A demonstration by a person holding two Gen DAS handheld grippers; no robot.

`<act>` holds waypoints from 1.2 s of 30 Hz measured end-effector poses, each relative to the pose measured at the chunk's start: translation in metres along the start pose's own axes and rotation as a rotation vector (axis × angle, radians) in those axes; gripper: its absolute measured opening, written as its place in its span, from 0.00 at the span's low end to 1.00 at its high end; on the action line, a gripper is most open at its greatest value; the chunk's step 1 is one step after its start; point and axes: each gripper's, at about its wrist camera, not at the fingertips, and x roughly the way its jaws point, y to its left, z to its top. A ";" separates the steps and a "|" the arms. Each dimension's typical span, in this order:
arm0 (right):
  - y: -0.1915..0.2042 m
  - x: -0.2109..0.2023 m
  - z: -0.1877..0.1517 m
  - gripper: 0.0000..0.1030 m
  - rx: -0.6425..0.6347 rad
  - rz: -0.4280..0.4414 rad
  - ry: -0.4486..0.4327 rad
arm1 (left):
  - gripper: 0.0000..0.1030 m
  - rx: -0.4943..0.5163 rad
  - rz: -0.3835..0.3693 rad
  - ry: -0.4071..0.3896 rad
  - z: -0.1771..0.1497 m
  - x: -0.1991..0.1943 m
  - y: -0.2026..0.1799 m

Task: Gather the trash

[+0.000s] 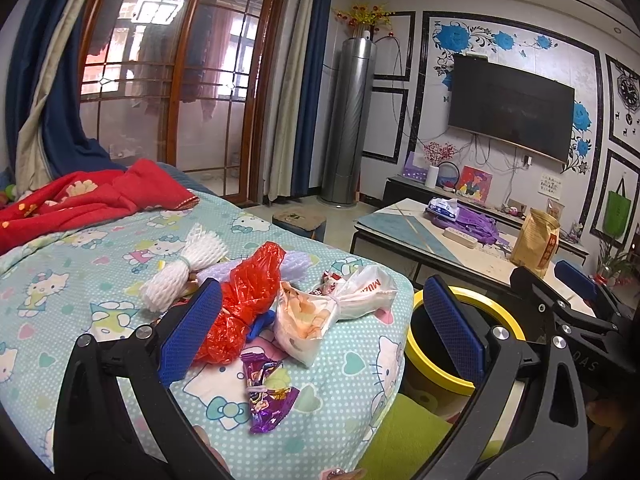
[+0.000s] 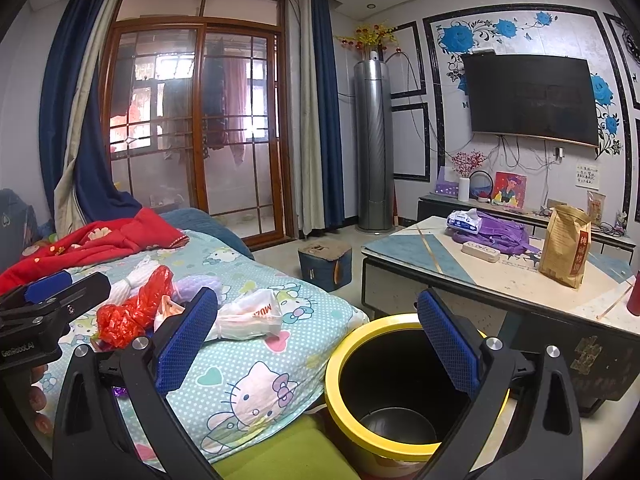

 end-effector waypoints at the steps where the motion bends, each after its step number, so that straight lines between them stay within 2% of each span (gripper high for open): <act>1: 0.000 0.000 -0.001 0.94 0.001 0.000 0.000 | 0.90 0.001 0.000 -0.001 0.000 0.000 0.000; 15: 0.001 0.001 0.000 0.94 -0.001 0.001 0.003 | 0.90 -0.001 0.000 0.000 0.000 0.000 0.000; 24: 0.003 0.003 -0.008 0.94 -0.018 0.033 0.007 | 0.90 -0.014 0.013 0.009 -0.001 0.001 0.005; 36: 0.043 0.002 -0.001 0.94 -0.127 0.197 0.027 | 0.90 -0.053 0.095 -0.001 0.006 0.004 0.033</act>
